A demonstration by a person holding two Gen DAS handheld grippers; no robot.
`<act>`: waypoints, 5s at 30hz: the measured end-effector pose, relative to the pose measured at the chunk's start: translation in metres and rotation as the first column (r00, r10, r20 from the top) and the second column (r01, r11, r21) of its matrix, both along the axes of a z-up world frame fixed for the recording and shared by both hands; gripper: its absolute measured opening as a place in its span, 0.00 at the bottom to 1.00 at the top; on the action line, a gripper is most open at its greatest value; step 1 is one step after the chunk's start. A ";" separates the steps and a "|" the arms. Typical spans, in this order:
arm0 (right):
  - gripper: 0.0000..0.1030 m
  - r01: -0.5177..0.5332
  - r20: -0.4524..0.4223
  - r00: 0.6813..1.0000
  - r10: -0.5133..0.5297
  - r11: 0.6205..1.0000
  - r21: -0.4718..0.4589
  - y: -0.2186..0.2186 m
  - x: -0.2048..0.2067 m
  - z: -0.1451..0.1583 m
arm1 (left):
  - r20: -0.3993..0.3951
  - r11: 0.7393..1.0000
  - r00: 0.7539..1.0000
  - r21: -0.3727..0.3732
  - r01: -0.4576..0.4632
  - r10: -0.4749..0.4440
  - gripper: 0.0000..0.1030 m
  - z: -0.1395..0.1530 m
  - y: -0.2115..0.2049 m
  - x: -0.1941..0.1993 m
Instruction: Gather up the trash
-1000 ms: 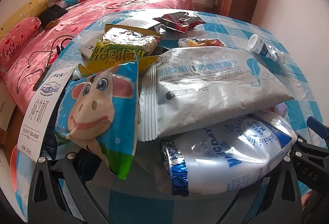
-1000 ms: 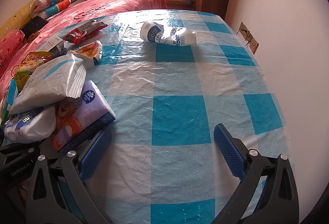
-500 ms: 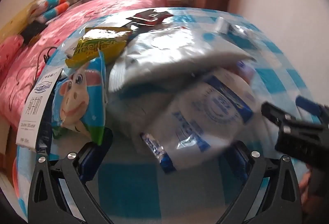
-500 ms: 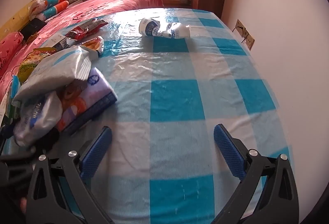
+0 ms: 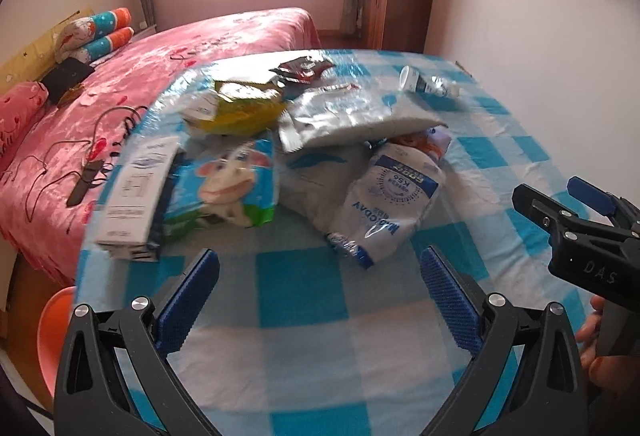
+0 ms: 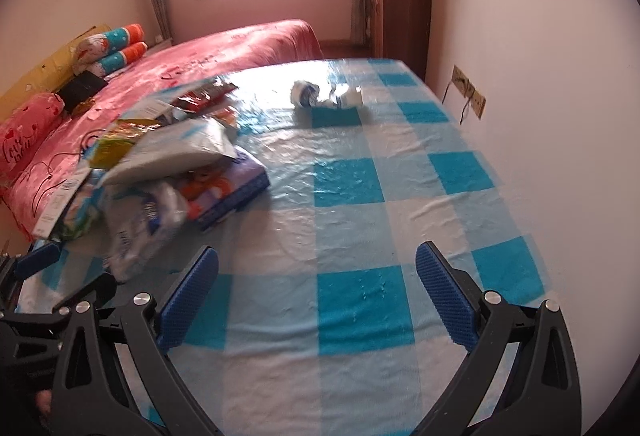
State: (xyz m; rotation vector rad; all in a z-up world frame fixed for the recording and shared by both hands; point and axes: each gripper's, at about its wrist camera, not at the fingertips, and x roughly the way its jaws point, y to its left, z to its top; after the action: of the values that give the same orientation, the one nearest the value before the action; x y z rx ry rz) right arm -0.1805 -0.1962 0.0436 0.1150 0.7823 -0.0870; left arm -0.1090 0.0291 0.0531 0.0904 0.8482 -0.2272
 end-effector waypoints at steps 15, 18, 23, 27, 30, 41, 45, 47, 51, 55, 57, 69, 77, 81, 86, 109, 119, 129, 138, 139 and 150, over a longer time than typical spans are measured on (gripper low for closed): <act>0.96 -0.043 0.185 0.981 0.053 0.997 -0.059 0.041 -0.065 0.064 | 0.172 0.989 0.974 0.002 -0.151 0.148 0.96 0.054 0.072 -0.040; 0.96 -0.032 0.208 0.977 0.046 0.997 -0.070 0.046 -0.074 0.074 | 0.203 0.984 0.963 0.000 -0.181 0.177 0.96 0.062 0.080 -0.046; 0.96 -0.028 0.241 0.970 0.045 0.997 -0.070 0.052 -0.088 0.091 | 0.238 0.980 0.952 -0.001 -0.201 0.195 0.96 0.072 0.089 -0.056; 0.96 -0.026 0.247 0.968 0.043 0.997 -0.071 0.058 -0.094 0.101 | 0.253 0.977 0.945 -0.006 -0.215 0.210 0.96 0.076 0.092 -0.062; 0.96 -0.020 0.253 0.966 0.040 0.996 -0.082 0.061 -0.097 0.107 | 0.261 0.975 0.941 -0.006 -0.223 0.217 0.96 0.079 0.095 -0.064; 0.96 -0.036 0.275 0.960 0.056 0.996 -0.077 0.062 -0.101 0.118 | 0.264 0.970 0.935 -0.016 -0.243 0.239 0.96 0.084 0.103 -0.061; 0.96 -0.038 0.266 0.962 0.056 0.997 -0.074 0.061 -0.099 0.119 | 0.247 0.968 0.938 -0.009 -0.249 0.244 0.96 0.080 0.104 -0.055; 0.96 -0.035 0.270 0.961 0.053 0.997 -0.071 0.062 -0.101 0.118 | 0.242 0.968 0.939 -0.006 -0.252 0.246 0.96 0.078 0.103 -0.053; 0.96 -0.036 0.269 0.962 0.052 0.997 -0.064 0.063 -0.099 0.116 | 0.239 0.966 0.939 0.006 -0.257 0.248 0.96 0.073 0.103 -0.045; 0.96 -0.037 0.263 0.964 0.043 0.999 -0.028 0.057 -0.092 0.110 | 0.215 0.971 0.950 0.023 -0.238 0.228 0.96 0.060 0.105 -0.033; 0.96 -0.042 0.259 0.965 0.043 0.999 -0.010 0.052 -0.088 0.107 | 0.191 0.974 0.957 0.014 -0.226 0.219 0.96 0.054 0.108 -0.027; 0.94 -0.100 0.118 0.991 0.060 0.924 0.369 0.013 -0.039 0.053 | 0.040 0.994 0.994 -0.048 -0.101 0.103 0.96 0.014 0.115 0.026; 0.71 -0.128 0.040 0.991 0.126 0.845 0.519 0.015 -0.009 0.013 | -0.025 0.990 0.992 -0.073 -0.122 0.120 0.96 -0.006 0.134 0.066; 0.71 -0.141 0.014 0.987 0.160 0.828 0.543 0.024 0.005 0.001 | -0.062 0.988 0.989 -0.073 -0.138 0.134 0.96 -0.016 0.140 0.089; 0.70 -0.156 0.005 0.983 0.183 0.825 0.543 0.027 0.014 -0.006 | -0.079 0.986 0.985 -0.052 -0.155 0.151 0.96 -0.025 0.142 0.105; 0.26 -0.224 -0.005 0.965 0.262 0.834 0.504 0.040 0.034 -0.019 | -0.109 0.960 0.972 -0.168 -0.223 0.206 0.54 -0.030 0.148 0.086; 0.16 -0.261 0.041 0.961 0.273 0.850 0.457 0.047 0.024 -0.005 | -0.086 0.946 0.978 -0.248 -0.208 0.192 0.54 -0.014 0.159 0.059; 0.16 -0.350 0.104 0.933 0.346 0.792 0.501 0.067 0.018 0.027 | -0.017 0.927 0.969 -0.286 -0.241 0.247 0.54 0.014 0.198 0.013; 0.16 -0.529 0.111 0.820 0.561 0.671 0.519 0.147 0.042 0.037 | 0.000 0.882 0.911 -0.248 -0.400 0.413 0.54 0.009 0.274 -0.043; 0.16 -0.549 0.107 0.802 0.587 0.656 0.518 0.159 0.045 0.037 | -0.006 0.874 0.901 -0.241 -0.422 0.434 0.54 0.005 0.284 -0.050; 0.16 -0.720 0.059 0.601 0.797 0.508 0.473 0.301 0.056 0.035 | -0.101 0.804 0.827 -0.198 -0.561 0.553 0.55 -0.044 0.344 -0.084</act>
State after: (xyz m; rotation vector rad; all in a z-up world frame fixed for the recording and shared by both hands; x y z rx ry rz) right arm -0.1245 0.1043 0.0789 0.1979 0.9549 0.9784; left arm -0.1933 0.3735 0.0090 -0.3754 0.8480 0.2382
